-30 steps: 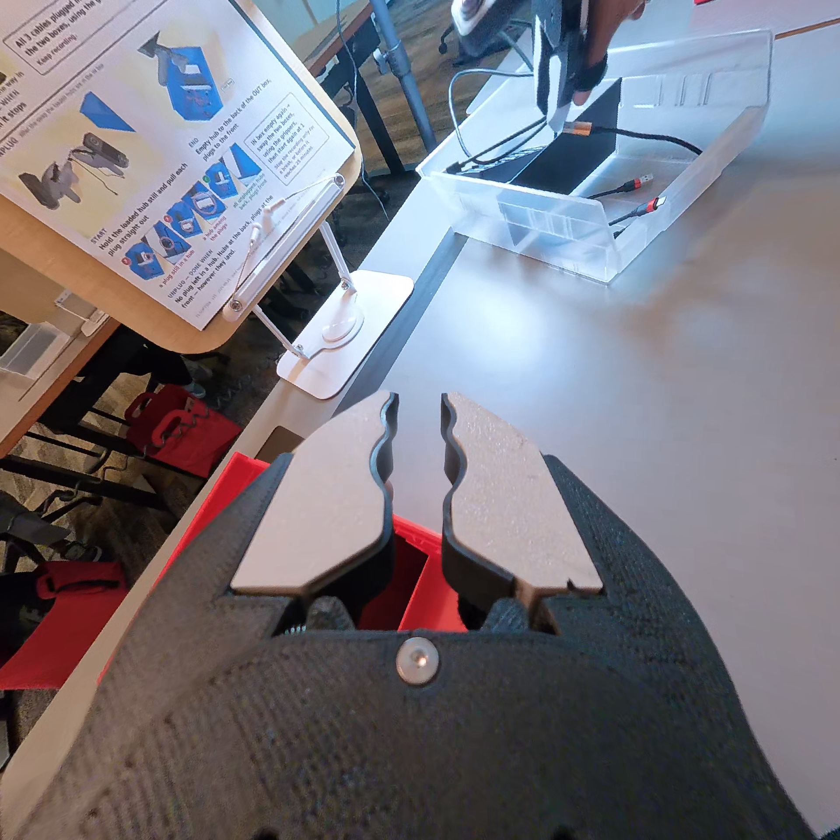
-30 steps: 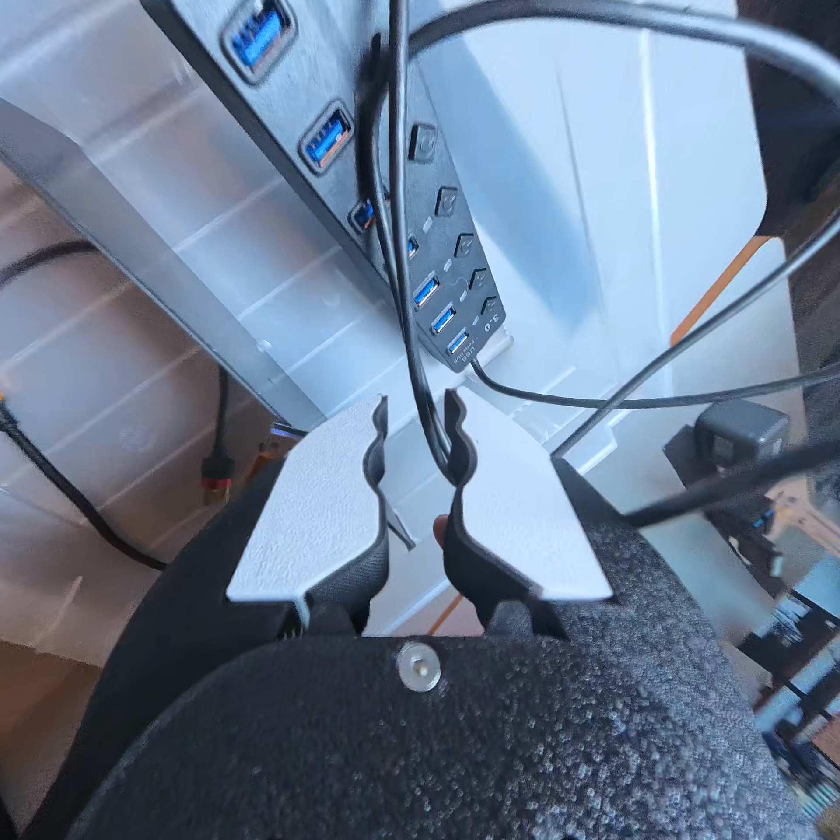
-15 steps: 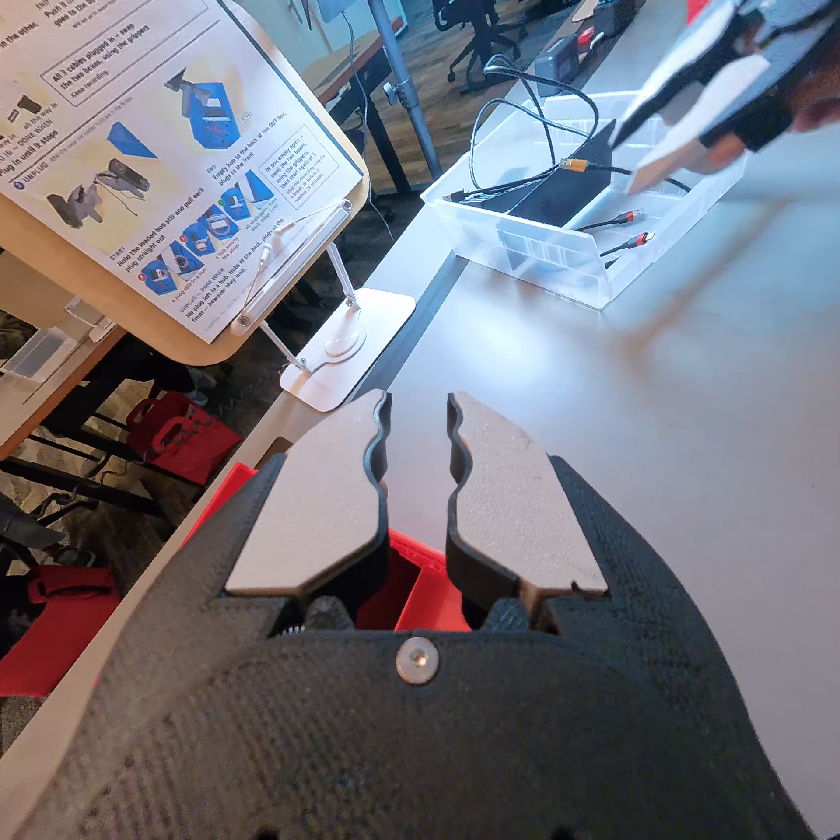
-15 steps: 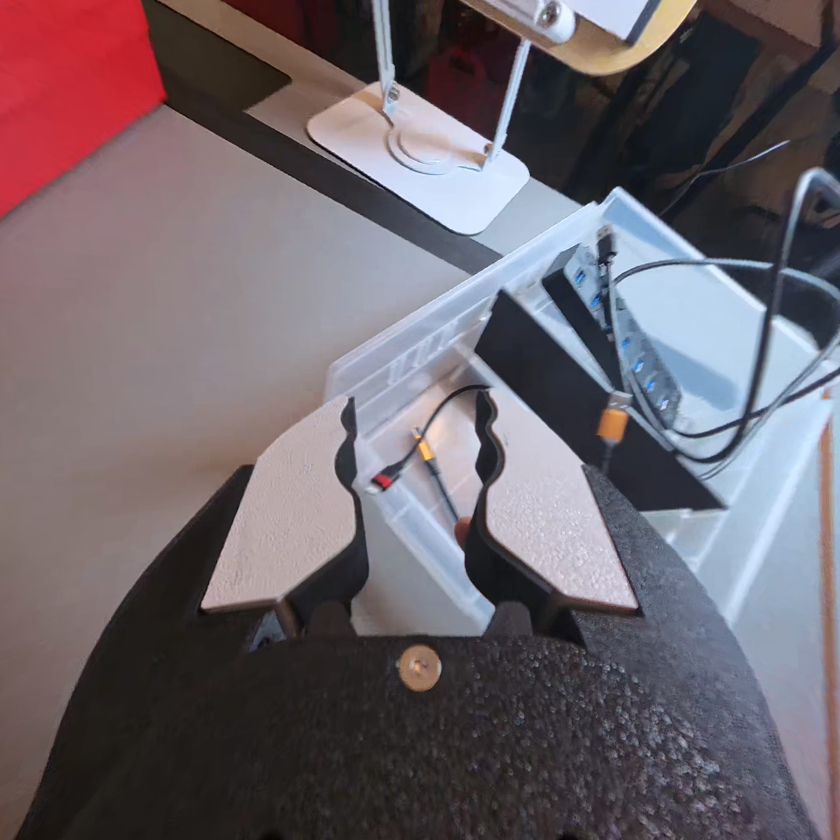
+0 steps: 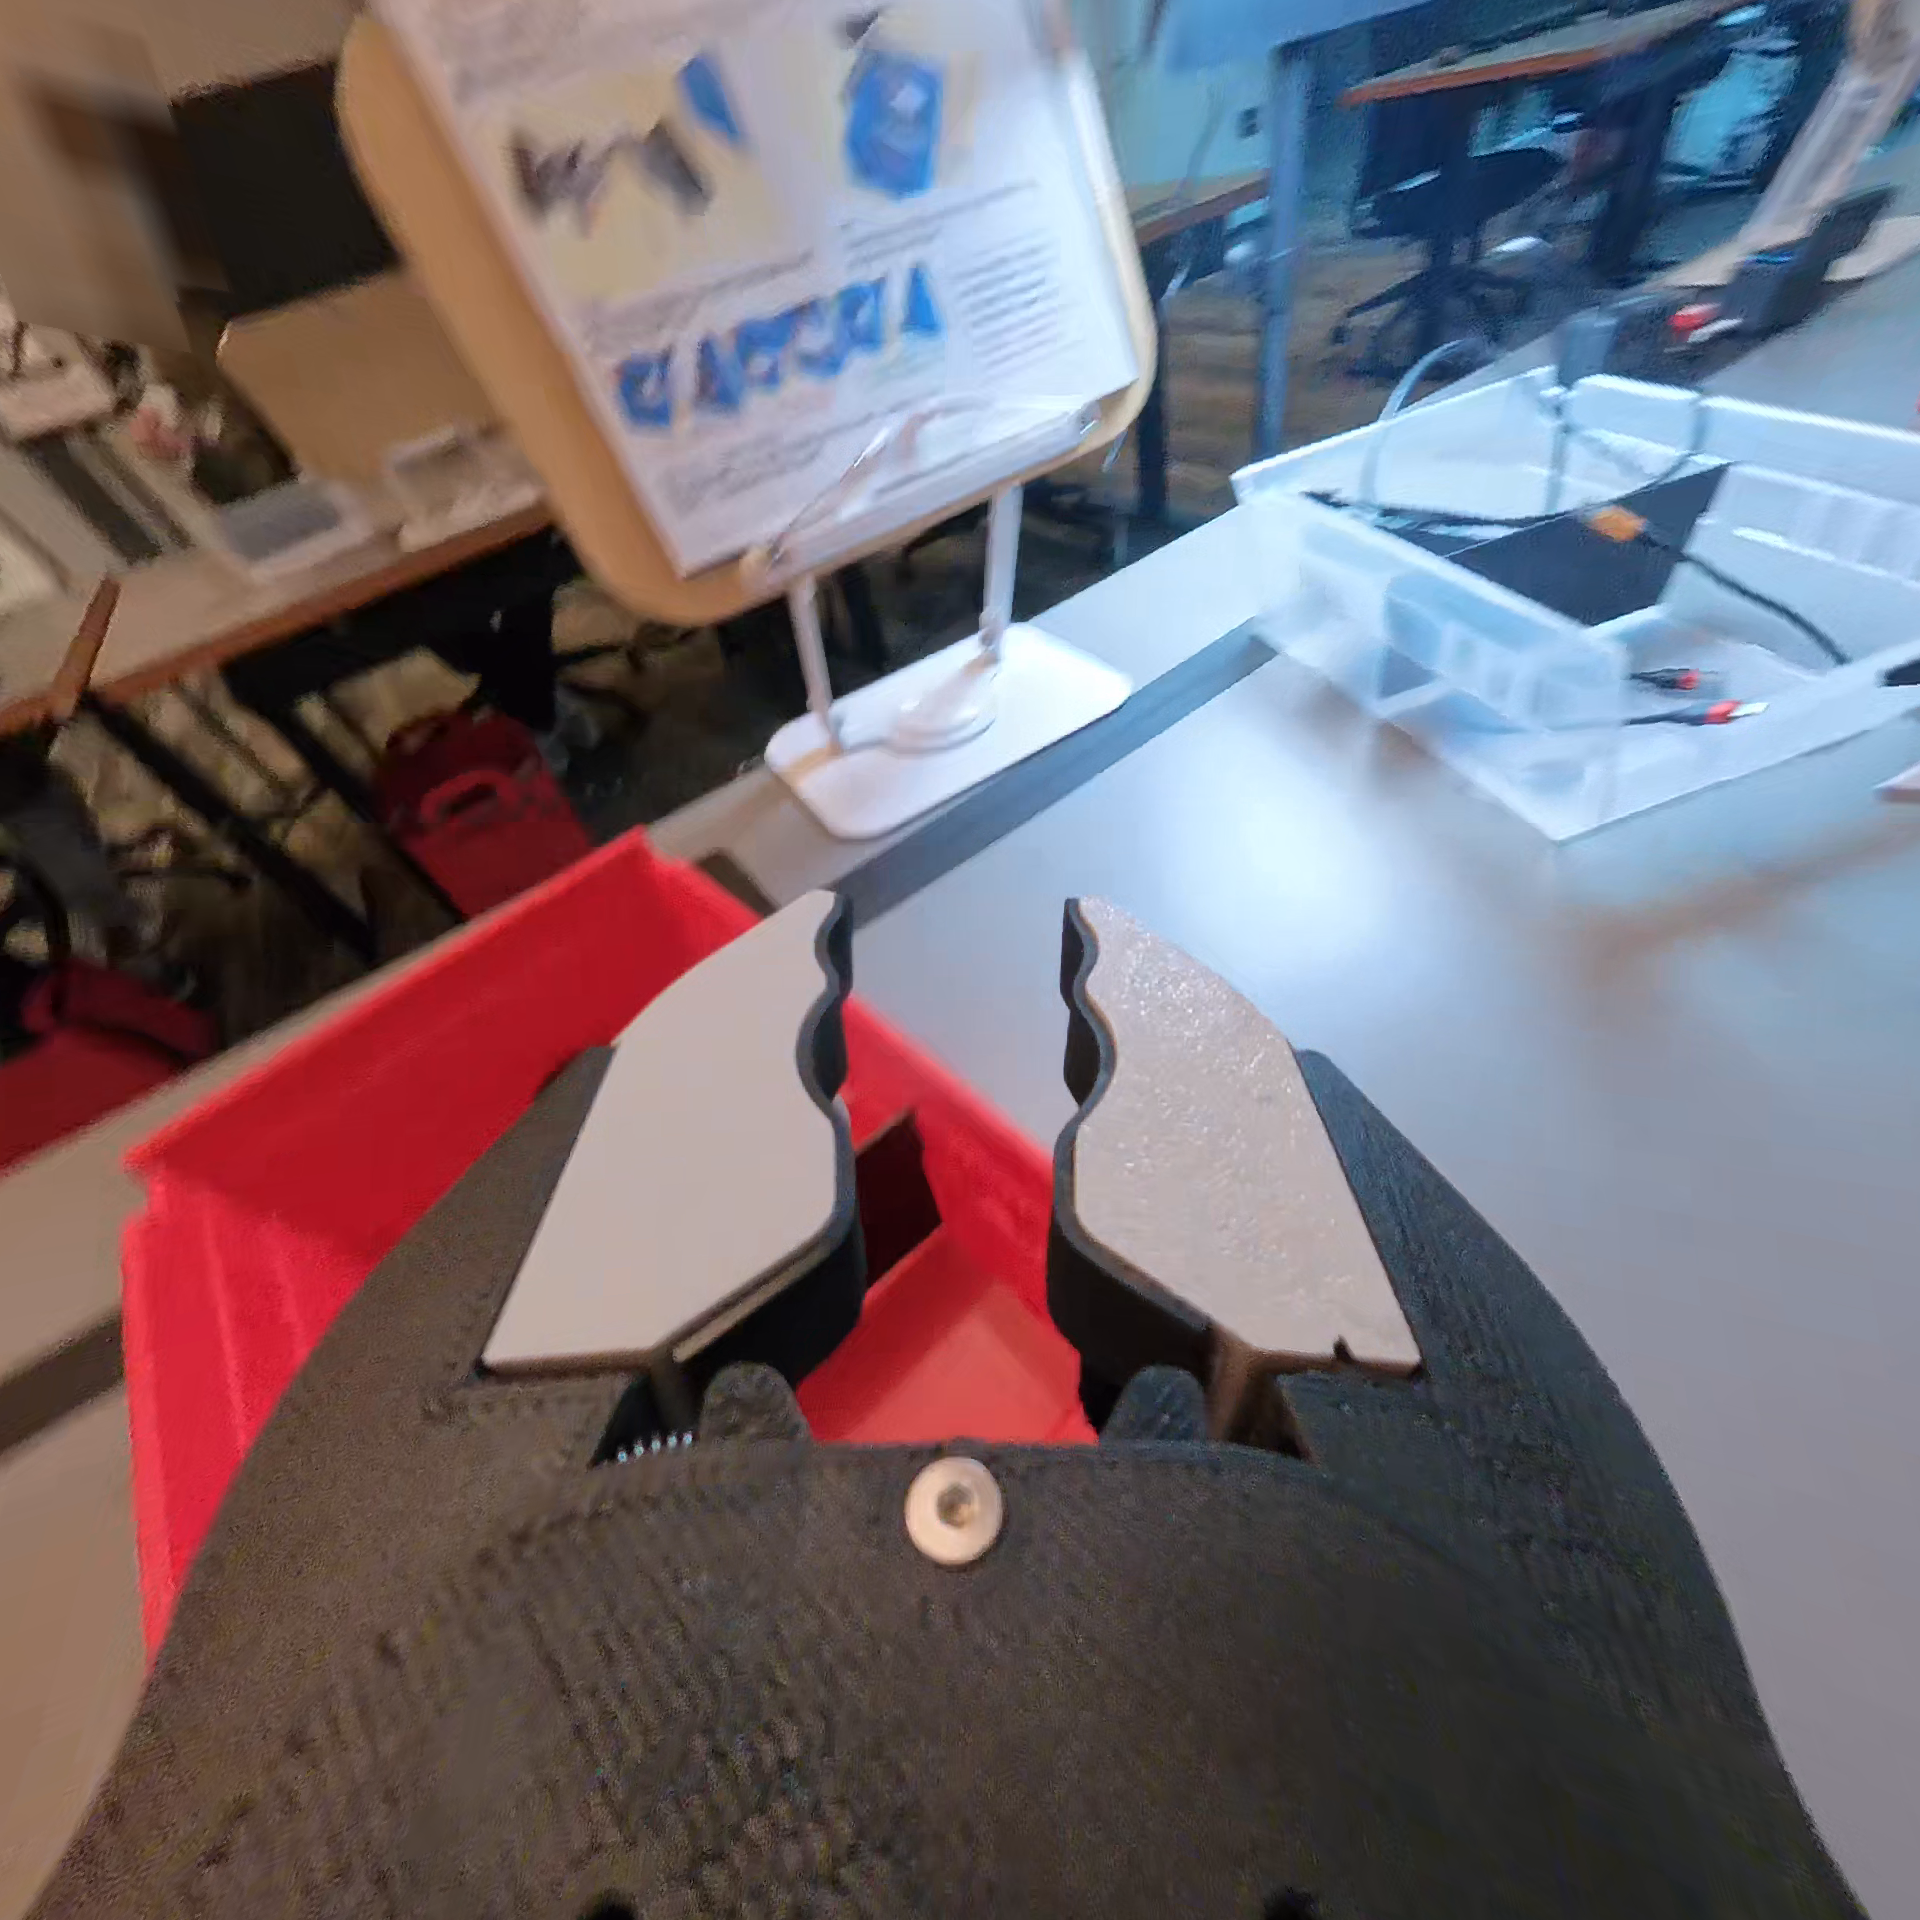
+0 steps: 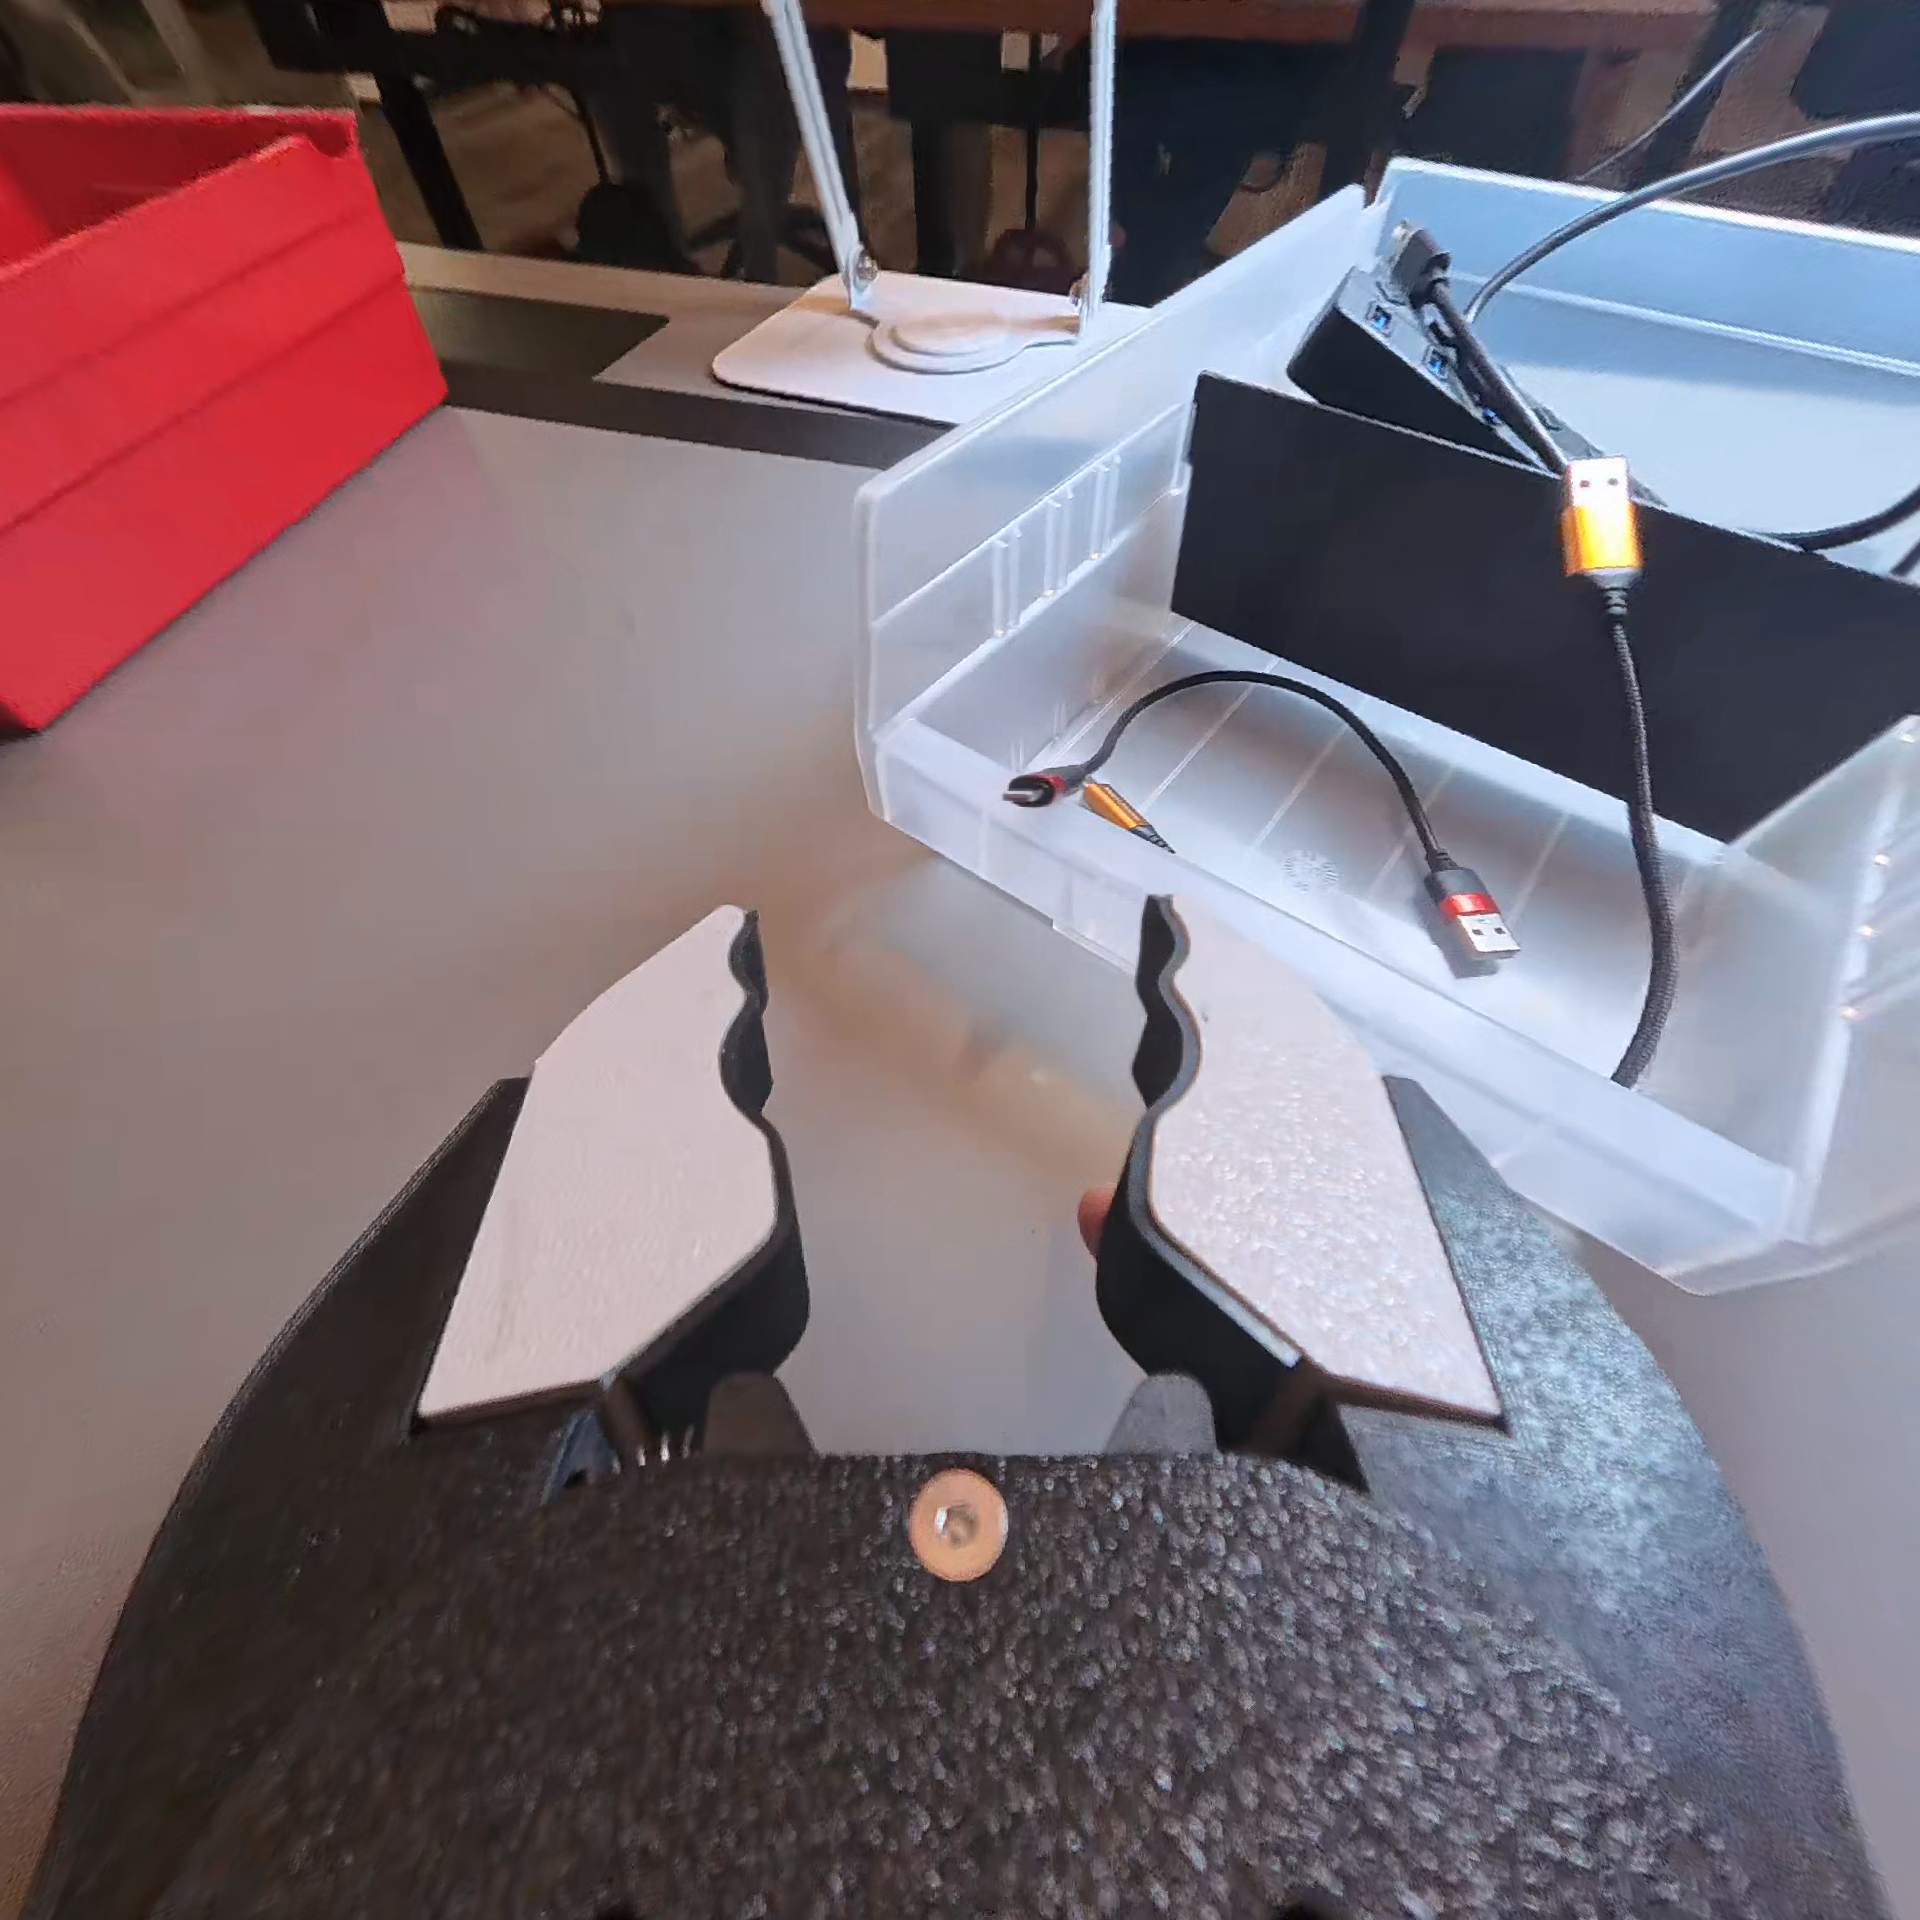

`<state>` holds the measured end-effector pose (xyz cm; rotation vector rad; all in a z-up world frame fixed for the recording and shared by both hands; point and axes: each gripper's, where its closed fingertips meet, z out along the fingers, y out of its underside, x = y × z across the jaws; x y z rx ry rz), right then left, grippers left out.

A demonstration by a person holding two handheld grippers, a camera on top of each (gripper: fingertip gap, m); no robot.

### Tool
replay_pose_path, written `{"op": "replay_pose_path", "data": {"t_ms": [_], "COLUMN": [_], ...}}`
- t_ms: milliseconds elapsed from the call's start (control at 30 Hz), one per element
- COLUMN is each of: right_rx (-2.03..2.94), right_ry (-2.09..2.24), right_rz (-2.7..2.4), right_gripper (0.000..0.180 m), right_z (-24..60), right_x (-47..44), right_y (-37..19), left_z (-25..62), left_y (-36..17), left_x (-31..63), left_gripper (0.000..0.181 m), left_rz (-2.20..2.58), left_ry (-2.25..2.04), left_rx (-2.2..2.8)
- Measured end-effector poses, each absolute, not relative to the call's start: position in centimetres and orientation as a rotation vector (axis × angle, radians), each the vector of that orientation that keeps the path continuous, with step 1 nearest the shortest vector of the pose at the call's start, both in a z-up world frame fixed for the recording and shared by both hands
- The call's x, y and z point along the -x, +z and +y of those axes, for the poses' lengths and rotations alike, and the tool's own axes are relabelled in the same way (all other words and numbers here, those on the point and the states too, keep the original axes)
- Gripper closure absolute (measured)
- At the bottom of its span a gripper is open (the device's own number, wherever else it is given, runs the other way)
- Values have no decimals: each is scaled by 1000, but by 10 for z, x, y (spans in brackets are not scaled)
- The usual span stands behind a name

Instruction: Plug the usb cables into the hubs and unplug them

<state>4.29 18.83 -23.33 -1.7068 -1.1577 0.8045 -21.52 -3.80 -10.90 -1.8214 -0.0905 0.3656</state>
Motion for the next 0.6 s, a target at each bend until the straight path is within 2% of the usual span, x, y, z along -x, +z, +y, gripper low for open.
{"op": "replay_pose_path", "data": {"t_ms": [167, 433, 600], "right_rx": [1741, 1707, 1652], "right_ry": [841, 819, 723], "right_rz": [-1073, -982, -829], "right_gripper": [110, 107, 99], "right_z": [201, 210, 234], "right_x": [-47, -58, -79], "right_y": [-234, -222, -202], "left_z": [-87, -122, -121], "left_y": [-152, -171, -178], "left_x": [251, 283, 294], "left_gripper": [138, 135, 133], "left_rz": [-393, -563, -593], "left_ry": [381, 519, 589], "left_rx": [1797, 1747, 1792]}}
